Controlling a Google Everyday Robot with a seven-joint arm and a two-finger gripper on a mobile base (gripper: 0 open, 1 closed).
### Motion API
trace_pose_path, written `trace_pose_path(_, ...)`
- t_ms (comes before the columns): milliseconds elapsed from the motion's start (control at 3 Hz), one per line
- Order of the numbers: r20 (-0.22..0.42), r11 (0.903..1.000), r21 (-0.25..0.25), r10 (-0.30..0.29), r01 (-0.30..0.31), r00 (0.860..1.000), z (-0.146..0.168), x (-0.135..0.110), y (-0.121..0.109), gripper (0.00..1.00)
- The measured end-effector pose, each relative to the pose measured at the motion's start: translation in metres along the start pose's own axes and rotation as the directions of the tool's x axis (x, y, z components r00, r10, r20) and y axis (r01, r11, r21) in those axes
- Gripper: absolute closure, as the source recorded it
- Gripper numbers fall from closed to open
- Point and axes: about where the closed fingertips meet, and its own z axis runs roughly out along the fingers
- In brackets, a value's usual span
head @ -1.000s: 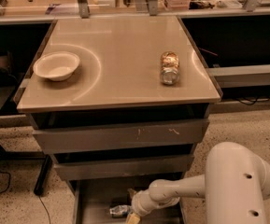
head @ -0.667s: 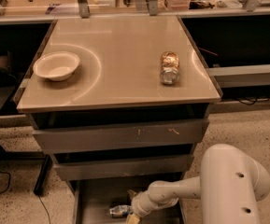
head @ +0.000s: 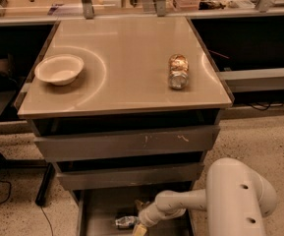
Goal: Pick redbull can from bottom drawer and place on counter
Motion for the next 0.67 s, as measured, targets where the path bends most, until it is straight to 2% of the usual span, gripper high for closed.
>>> trace_pose_path(667, 0.029, 0.9999, 0.008, 0.013, -0.013, 0.999, 0.0197, 0.0161, -0.0133, 0.0)
